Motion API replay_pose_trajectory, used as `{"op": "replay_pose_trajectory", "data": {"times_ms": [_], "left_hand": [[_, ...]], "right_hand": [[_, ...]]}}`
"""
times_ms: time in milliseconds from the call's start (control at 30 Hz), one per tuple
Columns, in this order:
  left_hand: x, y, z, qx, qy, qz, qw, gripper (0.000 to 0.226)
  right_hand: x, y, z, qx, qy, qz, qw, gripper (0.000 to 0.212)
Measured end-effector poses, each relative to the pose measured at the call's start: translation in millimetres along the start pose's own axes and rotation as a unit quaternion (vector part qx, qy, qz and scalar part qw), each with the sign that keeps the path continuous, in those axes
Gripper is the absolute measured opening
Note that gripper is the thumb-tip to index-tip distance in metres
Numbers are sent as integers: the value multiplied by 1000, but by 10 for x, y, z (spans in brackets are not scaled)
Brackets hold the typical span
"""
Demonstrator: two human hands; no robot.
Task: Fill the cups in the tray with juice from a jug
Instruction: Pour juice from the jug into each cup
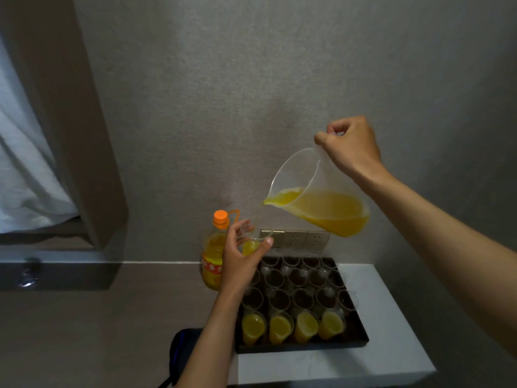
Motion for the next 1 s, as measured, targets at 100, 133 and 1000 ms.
{"op": "replay_pose_trajectory", "data": {"times_ms": [100,133,1000], "left_hand": [[5,9,-13,-2,3,7,1000,58],[6,14,-16,-2,3,8,1000,58],[1,101,66,-10,-6,0,1000,54]], "right_hand": [[10,5,8,-6,5,0,1000,33],[10,8,9,-6,4,-1,1000,33],[25,97,-17,7,-8,-6,1000,30]]}}
Point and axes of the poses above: each hand's wrist, its own y-axis away from the middle knuckle, its own x-axis out of the back of the hand, z = x × y, the point moved 10 cm from there along -y, towards the middle knuckle, and after that the axes turned 14 degrees about -z, right-handed, at the moved point
